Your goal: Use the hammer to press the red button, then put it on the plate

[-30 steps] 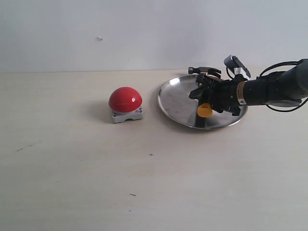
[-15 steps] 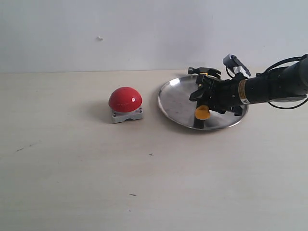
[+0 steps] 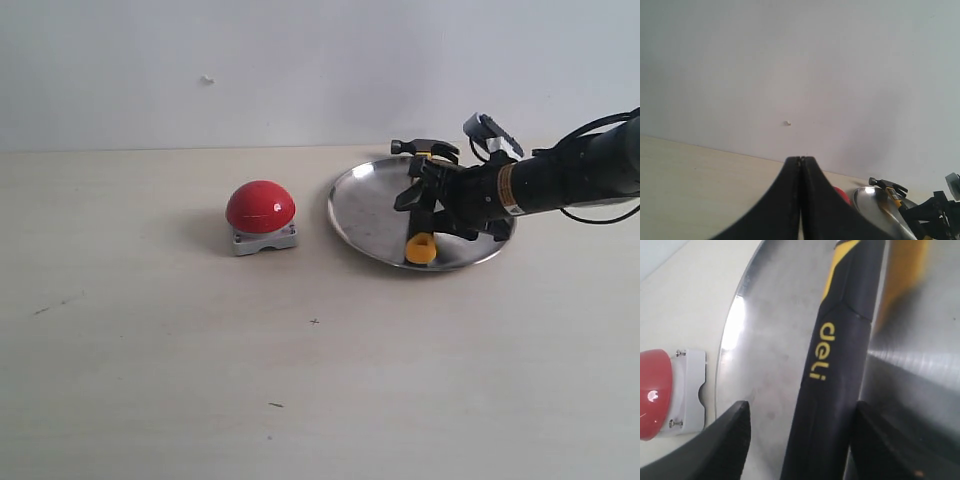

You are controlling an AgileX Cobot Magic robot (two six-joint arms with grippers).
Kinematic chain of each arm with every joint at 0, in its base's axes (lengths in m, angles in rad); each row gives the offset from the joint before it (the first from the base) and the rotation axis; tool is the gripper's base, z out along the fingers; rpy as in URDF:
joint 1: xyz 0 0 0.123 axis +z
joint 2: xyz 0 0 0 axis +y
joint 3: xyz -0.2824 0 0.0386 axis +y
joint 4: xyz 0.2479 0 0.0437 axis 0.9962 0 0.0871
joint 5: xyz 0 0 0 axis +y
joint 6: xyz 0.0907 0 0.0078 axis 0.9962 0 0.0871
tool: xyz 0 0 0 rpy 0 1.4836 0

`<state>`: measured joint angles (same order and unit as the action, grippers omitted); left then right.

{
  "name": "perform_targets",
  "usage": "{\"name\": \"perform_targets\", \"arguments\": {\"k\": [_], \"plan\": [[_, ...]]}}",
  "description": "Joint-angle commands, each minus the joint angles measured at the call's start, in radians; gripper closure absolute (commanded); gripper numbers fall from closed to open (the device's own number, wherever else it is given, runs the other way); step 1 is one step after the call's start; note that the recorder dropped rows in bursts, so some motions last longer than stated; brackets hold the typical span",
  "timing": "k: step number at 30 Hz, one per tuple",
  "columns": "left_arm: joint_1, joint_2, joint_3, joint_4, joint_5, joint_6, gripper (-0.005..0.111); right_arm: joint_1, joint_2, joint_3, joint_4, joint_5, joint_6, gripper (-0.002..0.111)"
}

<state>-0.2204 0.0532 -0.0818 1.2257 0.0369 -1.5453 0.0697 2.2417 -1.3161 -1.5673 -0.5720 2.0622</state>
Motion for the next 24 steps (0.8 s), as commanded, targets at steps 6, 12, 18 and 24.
{"name": "perform_targets", "arguments": {"k": [6, 12, 18, 24], "plan": [[0.001, -0.006, 0.003, 0.001, 0.003, 0.001, 0.107, 0.0, -0.114, -0.007, -0.113, 0.02, 0.061, 0.051], [0.001, -0.006, 0.003, 0.001, 0.003, 0.001, 0.107, 0.0, -0.212, 0.008, -0.177, -0.022, 0.061, 0.079], [0.001, -0.006, 0.003, 0.001, 0.003, 0.001, 0.107, 0.0, -0.363, 0.174, -0.177, 0.061, -0.011, 0.108], [0.001, -0.006, 0.003, 0.001, 0.003, 0.001, 0.107, 0.0, -0.616, 0.452, -0.177, 0.252, -0.107, 0.108]]}}
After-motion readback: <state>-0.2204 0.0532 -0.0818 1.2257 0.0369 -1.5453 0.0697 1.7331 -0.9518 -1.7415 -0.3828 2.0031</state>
